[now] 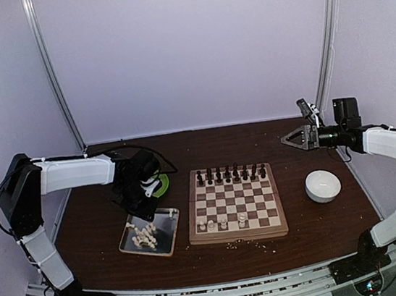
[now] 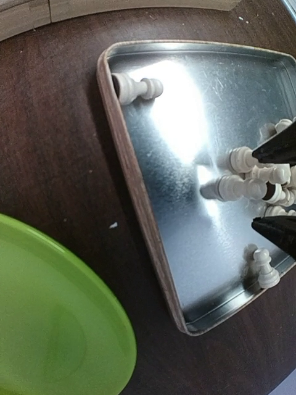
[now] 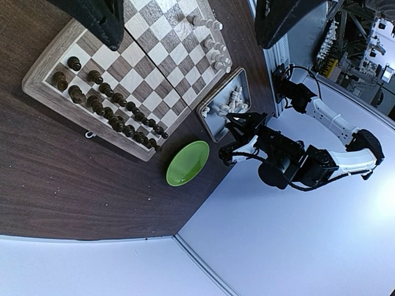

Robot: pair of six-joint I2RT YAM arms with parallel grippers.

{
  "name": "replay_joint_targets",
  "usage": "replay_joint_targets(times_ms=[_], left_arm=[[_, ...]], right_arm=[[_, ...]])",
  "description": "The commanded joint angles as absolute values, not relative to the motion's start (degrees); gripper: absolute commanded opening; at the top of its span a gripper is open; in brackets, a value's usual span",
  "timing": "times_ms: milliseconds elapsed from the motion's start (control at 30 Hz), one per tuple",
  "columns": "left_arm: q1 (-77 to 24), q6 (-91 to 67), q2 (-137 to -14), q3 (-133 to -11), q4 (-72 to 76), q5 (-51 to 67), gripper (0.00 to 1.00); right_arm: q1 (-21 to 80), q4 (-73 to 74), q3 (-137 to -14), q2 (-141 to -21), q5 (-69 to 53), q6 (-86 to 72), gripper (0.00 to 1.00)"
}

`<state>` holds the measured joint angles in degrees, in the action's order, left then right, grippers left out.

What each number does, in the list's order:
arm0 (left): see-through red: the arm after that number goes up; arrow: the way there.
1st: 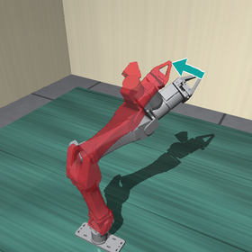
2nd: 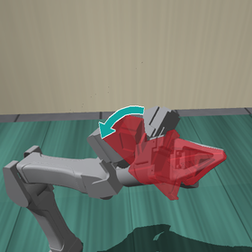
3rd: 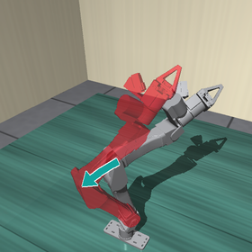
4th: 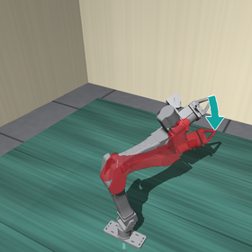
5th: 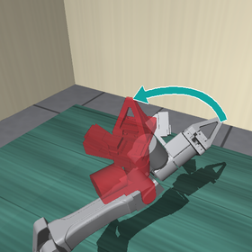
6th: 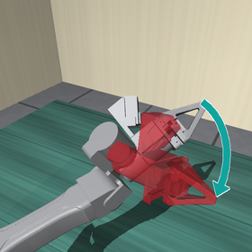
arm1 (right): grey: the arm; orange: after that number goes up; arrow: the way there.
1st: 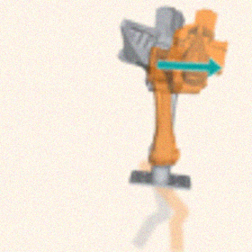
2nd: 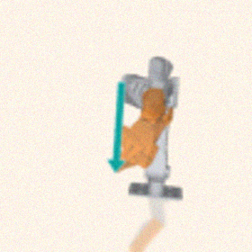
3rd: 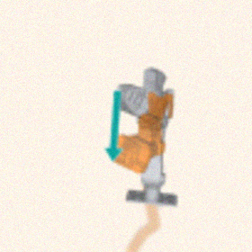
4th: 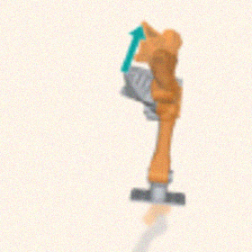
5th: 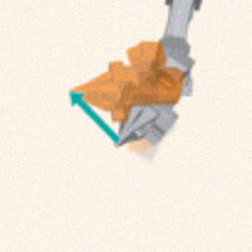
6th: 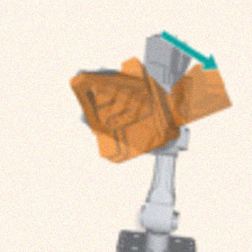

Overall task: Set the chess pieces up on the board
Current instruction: Pick up the pawn from the storage box.

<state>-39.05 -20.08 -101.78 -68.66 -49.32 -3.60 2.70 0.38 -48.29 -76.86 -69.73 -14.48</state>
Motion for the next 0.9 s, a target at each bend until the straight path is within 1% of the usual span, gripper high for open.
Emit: replay_joint_targets(times_ms=[0, 267, 400, 567, 667, 867], left_arm=[[-38.8, -20.5, -102.9, -68.2, -47.3, -2.7, 0.29], [-38.8, -20.1, -104.6, -68.9, -47.7, -3.2, 0.18], [-38.8, -19.8, -105.1, -68.8, -47.9, -3.2, 0.15], [-38.8, -19.5, -105.1, -69.1, -47.9, -2.8, 0.05], [-38.6, -18.6, -105.0, -69.0, -47.1, -1.8, 0.02], [-36.6, -17.9, -103.7, -65.7, -39.1, 5.7, 0.00]], right_arm=[[2.3, 0.0, -49.3, -77.2, -70.2, -13.4, 0.72], [2.3, 0.1, -49.4, -77.4, -70.2, -13.4, 0.71], [2.3, 0.1, -49.4, -77.3, -70.2, -13.5, 0.71], [2.3, 0.2, -49.4, -77.4, -70.2, -13.6, 0.71], [2.3, 0.2, -49.4, -77.4, -70.3, -13.6, 0.71], [2.2, 0.1, -49.3, -77.1, -70.2, -13.6, 0.70]])
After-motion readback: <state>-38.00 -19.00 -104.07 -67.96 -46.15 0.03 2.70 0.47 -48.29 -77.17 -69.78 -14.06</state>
